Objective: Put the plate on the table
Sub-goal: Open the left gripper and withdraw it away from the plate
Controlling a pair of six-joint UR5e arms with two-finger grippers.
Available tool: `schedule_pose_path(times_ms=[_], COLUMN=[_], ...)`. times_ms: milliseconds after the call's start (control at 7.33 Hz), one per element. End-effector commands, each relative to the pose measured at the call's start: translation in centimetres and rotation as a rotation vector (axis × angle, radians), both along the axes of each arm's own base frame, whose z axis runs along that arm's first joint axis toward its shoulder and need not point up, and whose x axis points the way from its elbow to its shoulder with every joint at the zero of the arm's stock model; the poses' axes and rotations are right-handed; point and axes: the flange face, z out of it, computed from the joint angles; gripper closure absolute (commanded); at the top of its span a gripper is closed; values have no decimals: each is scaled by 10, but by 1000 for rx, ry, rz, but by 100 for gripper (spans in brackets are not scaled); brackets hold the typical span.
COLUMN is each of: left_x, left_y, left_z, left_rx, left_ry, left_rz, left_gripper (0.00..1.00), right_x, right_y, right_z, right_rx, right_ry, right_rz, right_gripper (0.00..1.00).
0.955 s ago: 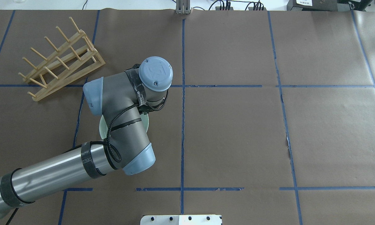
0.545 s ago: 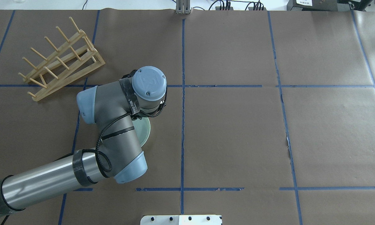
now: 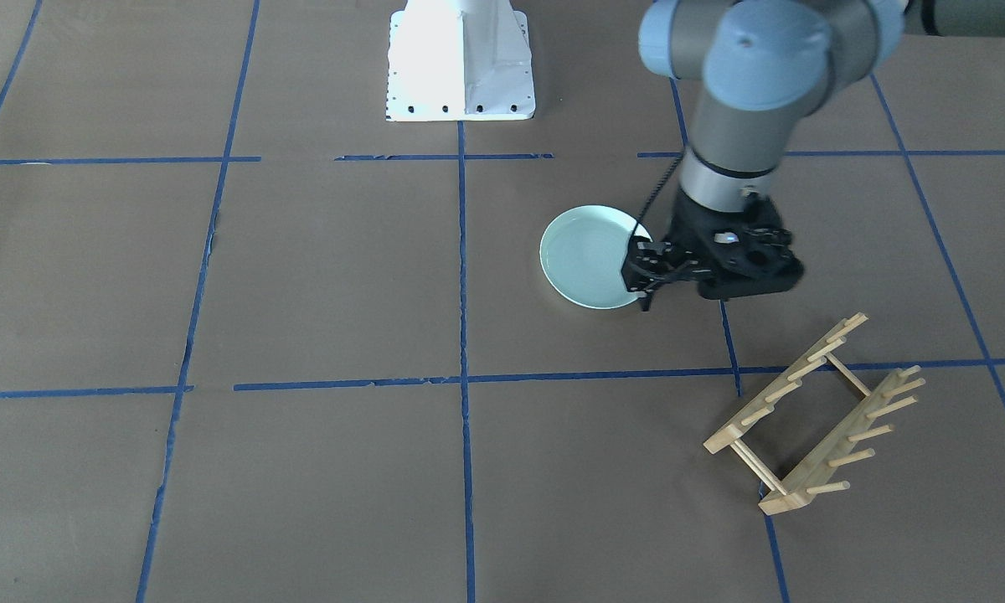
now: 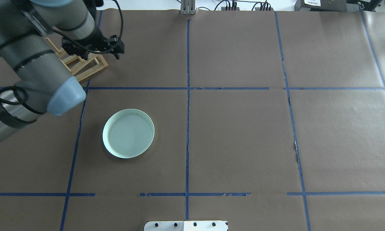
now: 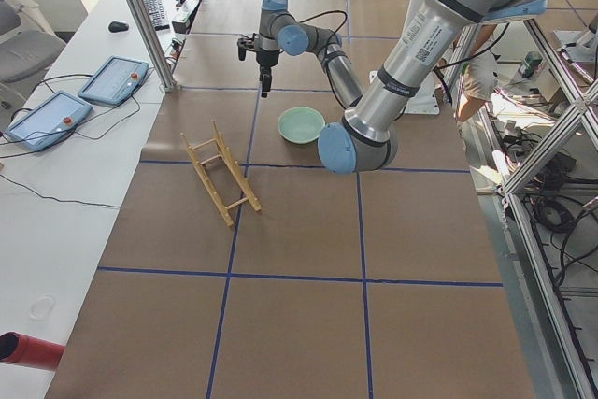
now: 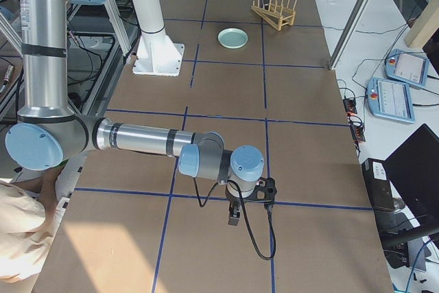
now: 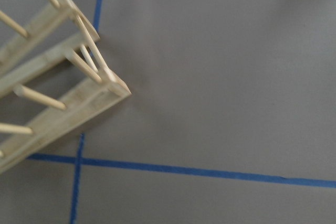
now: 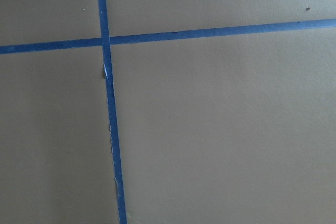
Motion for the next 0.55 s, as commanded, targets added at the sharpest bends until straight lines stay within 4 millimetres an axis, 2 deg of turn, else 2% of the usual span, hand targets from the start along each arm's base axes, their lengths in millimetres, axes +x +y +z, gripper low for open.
schedule_pose_path(times_ms=[0, 136, 273, 409], left_x=[-185, -246, -291, -308], left_y=[-55, -53, -37, 1], left_z=[104, 157, 210, 277], left_rx=[159, 162, 133, 73], left_ry=[-58, -69, -65, -42], left_rz=[196, 224, 210, 189], left_gripper=[0, 0, 0, 0], right_x=[0, 0, 0, 0], right_y=[0, 0, 0, 0], right_z=[0, 0, 0, 0], right_rx=[0, 0, 0, 0], right_ry=[0, 0, 0, 0], right_rz=[0, 0, 0, 0], right_gripper=[0, 0, 0, 0])
